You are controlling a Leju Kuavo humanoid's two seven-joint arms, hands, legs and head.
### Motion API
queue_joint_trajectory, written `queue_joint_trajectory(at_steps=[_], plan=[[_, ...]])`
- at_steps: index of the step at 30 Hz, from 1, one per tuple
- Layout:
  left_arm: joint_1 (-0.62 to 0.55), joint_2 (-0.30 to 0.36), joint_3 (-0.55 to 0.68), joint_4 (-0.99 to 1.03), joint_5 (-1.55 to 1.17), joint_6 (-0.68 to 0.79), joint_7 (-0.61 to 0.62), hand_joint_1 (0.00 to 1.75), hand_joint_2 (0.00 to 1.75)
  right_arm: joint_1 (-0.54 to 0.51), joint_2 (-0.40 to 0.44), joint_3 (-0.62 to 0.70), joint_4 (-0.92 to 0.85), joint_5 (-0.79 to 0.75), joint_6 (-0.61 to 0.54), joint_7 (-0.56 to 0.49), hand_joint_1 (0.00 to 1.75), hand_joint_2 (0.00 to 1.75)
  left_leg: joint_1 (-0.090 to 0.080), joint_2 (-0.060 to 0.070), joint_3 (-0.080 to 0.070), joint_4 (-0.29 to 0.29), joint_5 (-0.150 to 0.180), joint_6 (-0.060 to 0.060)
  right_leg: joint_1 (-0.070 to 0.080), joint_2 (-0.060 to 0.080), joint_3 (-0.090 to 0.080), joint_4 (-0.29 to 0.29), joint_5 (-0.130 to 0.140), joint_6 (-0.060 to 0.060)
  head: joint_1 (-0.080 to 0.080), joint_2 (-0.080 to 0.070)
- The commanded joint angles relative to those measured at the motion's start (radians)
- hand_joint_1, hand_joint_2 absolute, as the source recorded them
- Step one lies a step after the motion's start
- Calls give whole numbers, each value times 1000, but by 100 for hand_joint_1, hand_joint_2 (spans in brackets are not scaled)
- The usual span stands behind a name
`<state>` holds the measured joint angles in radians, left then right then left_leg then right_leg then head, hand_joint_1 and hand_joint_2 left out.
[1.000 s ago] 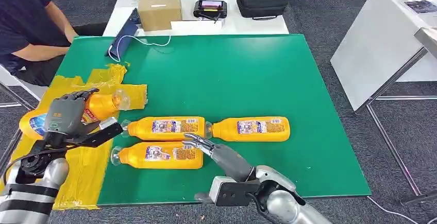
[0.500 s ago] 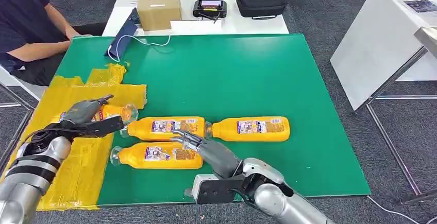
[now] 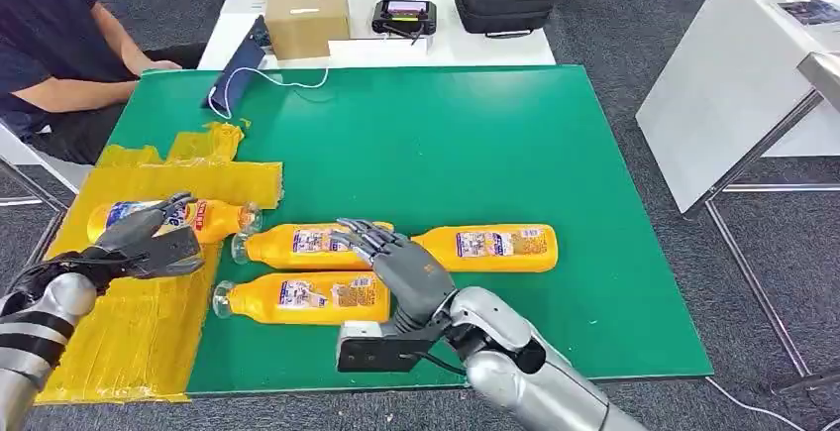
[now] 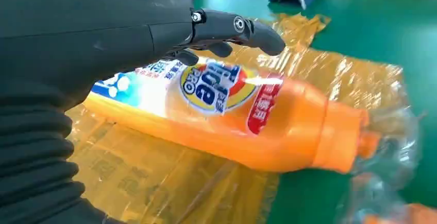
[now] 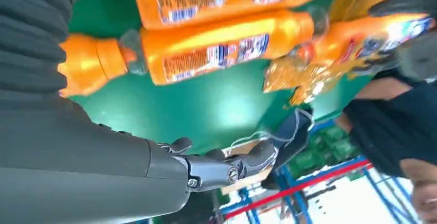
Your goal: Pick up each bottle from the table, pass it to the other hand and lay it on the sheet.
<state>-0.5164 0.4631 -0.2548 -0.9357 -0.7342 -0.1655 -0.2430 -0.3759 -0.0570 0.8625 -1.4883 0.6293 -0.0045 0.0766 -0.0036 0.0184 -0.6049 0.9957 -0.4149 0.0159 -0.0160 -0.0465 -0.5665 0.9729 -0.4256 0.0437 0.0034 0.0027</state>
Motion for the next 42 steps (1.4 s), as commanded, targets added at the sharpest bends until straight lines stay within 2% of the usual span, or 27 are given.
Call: queue_joint_trajectory(at_steps=[1,2,5,13,16,20,25,29,33,36,37,38,40,41,42], plan=[[13,-87,99,-147,221,-13,3,0,0,-100,182,86,401,55,-22,24,0,175,2,0,4,-1,-1,-1,2,5,4,-2,0,-2,0,0],[6,-107,106,-166,245,-11,2,0,0,-109,201,92,447,7,16,6,0,175,3,0,4,-1,-1,-2,2,5,5,-2,0,-2,0,0],[-3,-149,128,-201,311,-17,5,0,0,-119,229,110,513,-15,29,-6,0,175,3,-3,4,-1,0,-2,3,3,5,-2,-1,-2,0,0],[54,-253,208,-316,488,9,-10,0,0,-124,247,146,594,-30,26,-9,0,175,2,-2,3,0,-1,-1,2,3,5,-2,-1,-1,0,0],[73,-269,219,-345,501,37,-16,0,0,-133,242,153,627,33,-26,22,0,175,2,-2,3,0,-1,-1,1,2,4,-2,-1,-1,0,0],[74,-270,224,-347,506,38,-14,0,0,-136,241,151,636,49,-39,21,0,175,1,-2,1,0,0,-1,1,1,2,-1,0,-1,1,0],[119,-281,246,-402,523,31,-18,0,0,-157,224,84,714,264,-180,174,0,175,1,-1,2,0,0,-1,1,2,2,-1,0,-1,0,0],[84,-305,241,-345,542,18,-14,0,0,-167,248,11,841,287,-100,145,0,175,1,-3,2,0,0,-1,1,1,4,-1,-1,-1,0,0],[75,-309,240,-335,548,18,-17,0,0,-163,259,8,862,285,-93,137,0,175,3,-4,3,0,0,-2,2,1,5,-1,-1,-2,1,0],[36,-321,223,-294,555,20,-25,0,0,-180,286,36,966,282,27,132,0,175,2,-3,2,0,0,-1,2,0,3,-1,0,-1,0,0],[5,-331,206,-263,561,14,-34,0,0,-189,298,38,1013,255,103,100,0,175,2,-6,3,0,0,-2,2,-1,5,-1,-1,-2,0,0],[-19,-337,192,-236,563,14,-36,0,0,-193,303,40,1035,240,121,81,0,175,3,-7,3,0,0,-2,2,-1,6,-2,-1,-2,0,0],[-34,-335,171,-219,569,26,-45,0,0,-195,315,56,1057,237,92,53,0,175,3,-8,4,0,2,-1,2,-4,6,-2,-1,-2,0,0],[-30,-333,171,-221,571,27,-46,0,0,-192,319,52,1053,228,89,45,0,175,2,-4,7,0,1,-1,2,-1,5,-2,0,-1,0,0],[-26,-331,172,-225,573,28,-47,0,0,-191,322,50,1049,223,90,40,0,175,3,-5,10,-1,1,-2,2,-1,8,-3,1,-2,0,0]])
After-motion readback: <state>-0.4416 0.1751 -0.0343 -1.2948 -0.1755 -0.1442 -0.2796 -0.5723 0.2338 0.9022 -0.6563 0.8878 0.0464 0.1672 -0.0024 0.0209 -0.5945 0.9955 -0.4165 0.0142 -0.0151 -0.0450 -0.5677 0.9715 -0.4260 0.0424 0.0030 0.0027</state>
